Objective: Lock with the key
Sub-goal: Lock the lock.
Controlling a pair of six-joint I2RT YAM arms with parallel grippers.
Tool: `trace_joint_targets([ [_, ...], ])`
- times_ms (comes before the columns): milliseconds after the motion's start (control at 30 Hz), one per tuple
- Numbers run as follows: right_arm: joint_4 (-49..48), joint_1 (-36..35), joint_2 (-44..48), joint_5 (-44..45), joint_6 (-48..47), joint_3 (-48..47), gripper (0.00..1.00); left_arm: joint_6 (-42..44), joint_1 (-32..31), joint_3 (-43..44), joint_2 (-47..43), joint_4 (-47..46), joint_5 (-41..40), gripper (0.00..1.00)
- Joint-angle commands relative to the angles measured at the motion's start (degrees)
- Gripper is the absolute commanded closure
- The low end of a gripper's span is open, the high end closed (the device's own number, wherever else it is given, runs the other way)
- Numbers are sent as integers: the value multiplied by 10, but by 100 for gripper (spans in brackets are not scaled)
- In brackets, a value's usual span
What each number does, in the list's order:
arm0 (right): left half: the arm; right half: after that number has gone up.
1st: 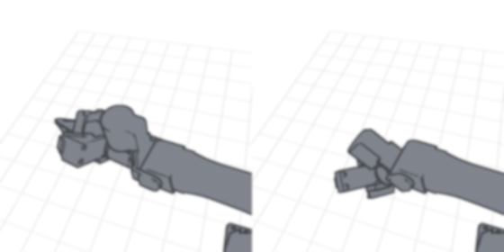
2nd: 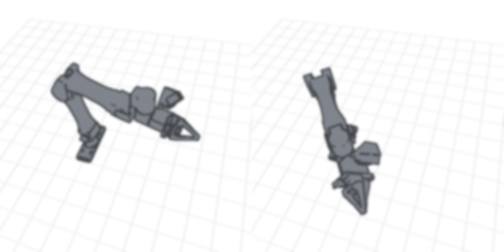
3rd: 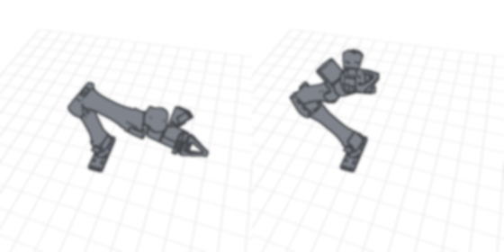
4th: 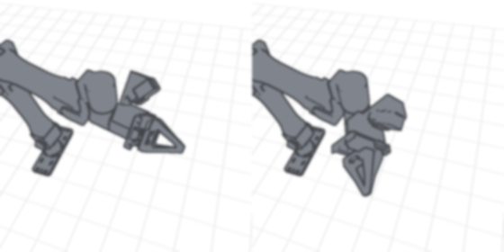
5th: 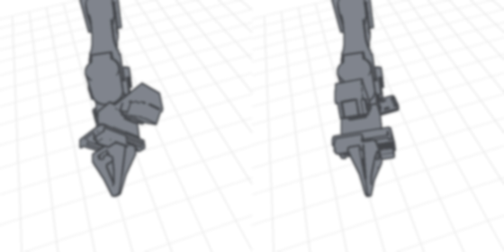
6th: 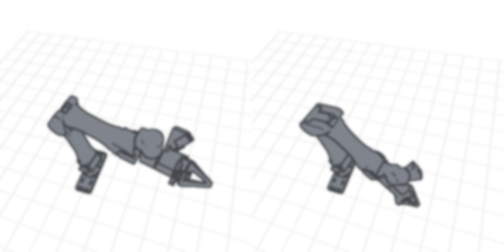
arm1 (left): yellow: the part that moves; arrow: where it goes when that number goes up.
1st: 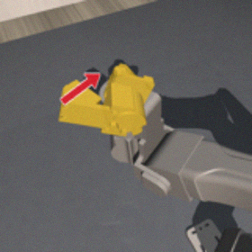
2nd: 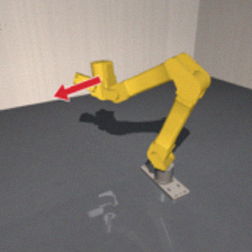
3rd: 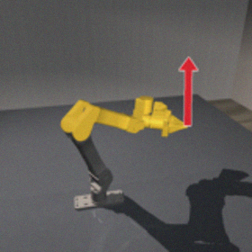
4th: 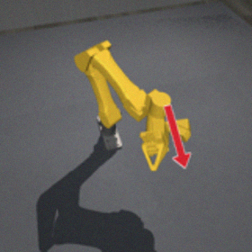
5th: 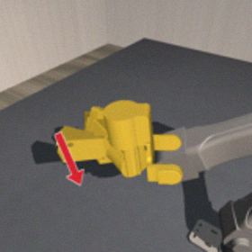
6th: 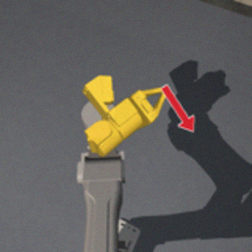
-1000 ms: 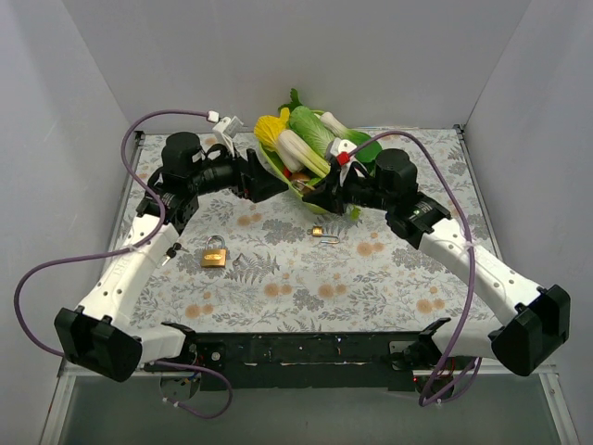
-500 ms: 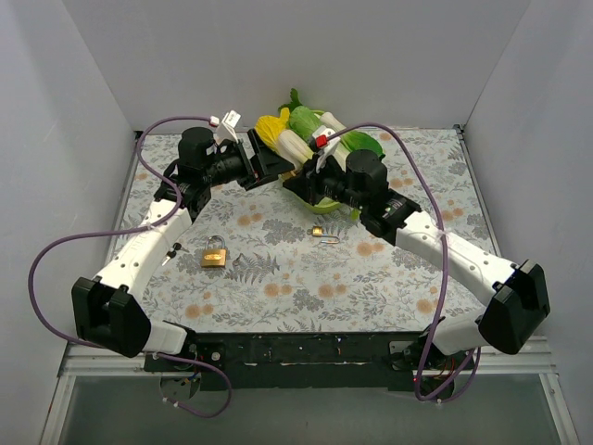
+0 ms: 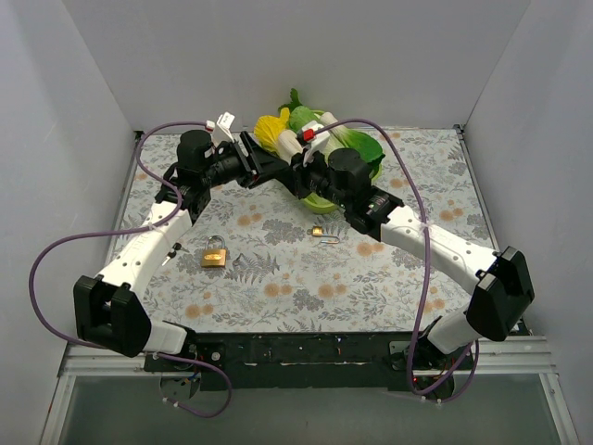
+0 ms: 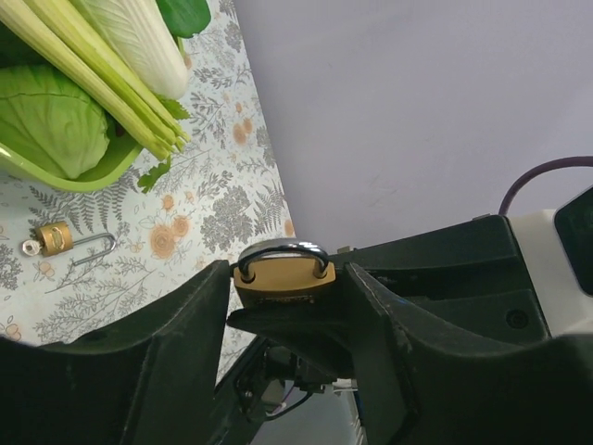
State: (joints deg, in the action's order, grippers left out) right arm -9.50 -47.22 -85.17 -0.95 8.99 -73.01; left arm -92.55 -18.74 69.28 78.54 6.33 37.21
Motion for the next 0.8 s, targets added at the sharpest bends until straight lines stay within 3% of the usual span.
trace_joint_targets([
  [0, -43, -6, -2, 35, 11, -41, 99, -4, -5, -19, -13, -27, 23, 56],
  [67, -40, -8, -3, 45, 9, -42, 99, -9, -3, -22, -13, -32, 23, 64],
  [100, -36, -7, -4, 46, 9, -42, 99, -9, -2, -21, -13, -33, 23, 77],
  [200, -32, -7, -4, 40, 8, -41, 99, -9, -2, -20, -10, -30, 17, 100],
  [233, -29, -7, -3, 27, 6, -41, 97, -9, 0, -17, -9, -26, 16, 100],
  [367, -7, -7, 10, 13, -11, -28, 56, 0, 16, -11, -8, -17, 15, 100],
  [467, 29, -3, 30, -19, -36, -15, 42, 11, 35, -6, -8, -13, 22, 100],
  [600, 76, 15, 57, -59, -48, 16, 41, 21, 51, -11, -11, -7, 34, 100],
  [767, 91, 32, 76, -120, -73, 32, 55, 28, 51, -31, -16, -7, 59, 100],
])
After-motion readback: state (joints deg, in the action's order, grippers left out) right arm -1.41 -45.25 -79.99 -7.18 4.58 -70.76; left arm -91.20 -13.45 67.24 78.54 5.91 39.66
